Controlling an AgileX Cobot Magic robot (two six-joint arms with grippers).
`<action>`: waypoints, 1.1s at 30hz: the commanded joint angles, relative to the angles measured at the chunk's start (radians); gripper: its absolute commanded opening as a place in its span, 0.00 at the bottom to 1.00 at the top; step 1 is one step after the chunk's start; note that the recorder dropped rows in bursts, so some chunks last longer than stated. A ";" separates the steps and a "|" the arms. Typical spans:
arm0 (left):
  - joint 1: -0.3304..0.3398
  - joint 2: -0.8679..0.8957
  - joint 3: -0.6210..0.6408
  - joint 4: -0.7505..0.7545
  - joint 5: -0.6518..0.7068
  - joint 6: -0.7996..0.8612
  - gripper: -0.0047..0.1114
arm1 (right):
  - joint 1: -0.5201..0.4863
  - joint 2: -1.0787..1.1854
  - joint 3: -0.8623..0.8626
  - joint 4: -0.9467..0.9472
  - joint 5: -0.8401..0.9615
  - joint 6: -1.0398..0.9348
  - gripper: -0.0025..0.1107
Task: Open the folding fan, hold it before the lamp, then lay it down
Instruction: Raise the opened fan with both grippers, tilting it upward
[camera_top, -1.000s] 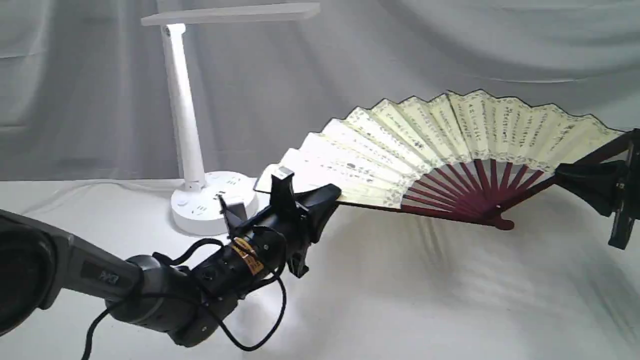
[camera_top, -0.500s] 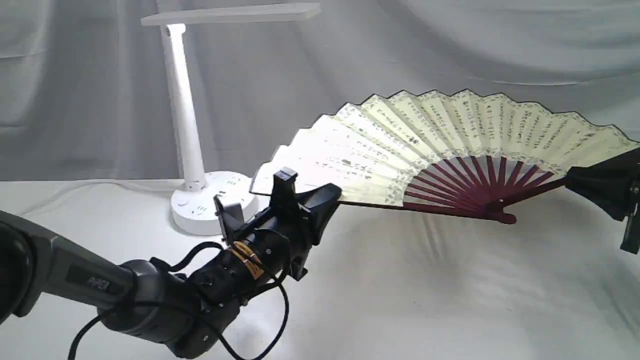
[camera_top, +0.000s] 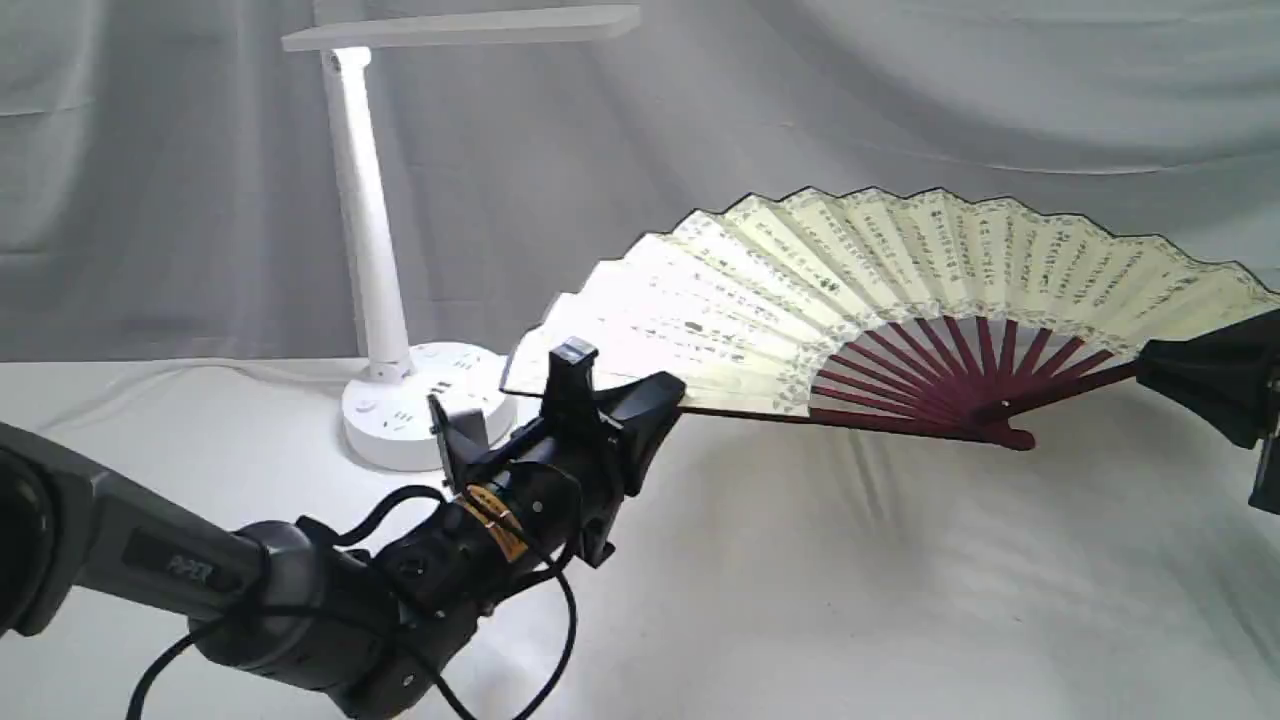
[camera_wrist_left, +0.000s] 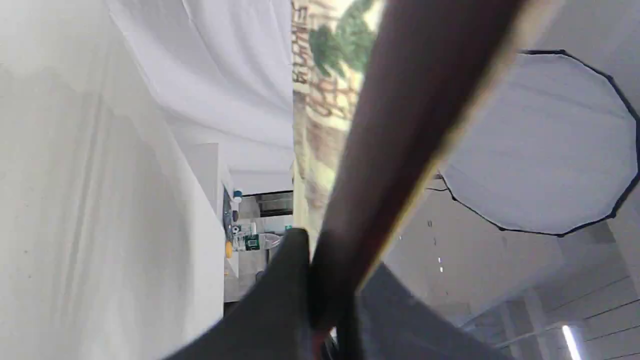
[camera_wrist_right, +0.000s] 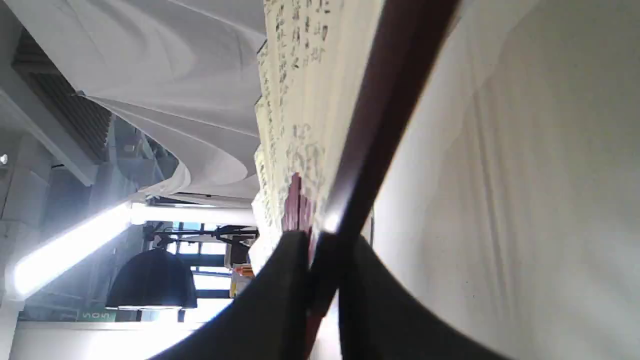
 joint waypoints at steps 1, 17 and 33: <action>0.029 -0.074 0.052 -0.203 -0.090 -0.040 0.04 | -0.031 -0.004 -0.002 0.046 -0.083 -0.043 0.02; 0.029 -0.299 0.309 -0.307 -0.090 -0.006 0.04 | 0.132 -0.007 -0.002 0.085 -0.083 -0.038 0.02; 0.031 -0.516 0.584 -0.498 -0.090 0.024 0.04 | 0.285 -0.007 -0.002 0.112 -0.083 -0.038 0.02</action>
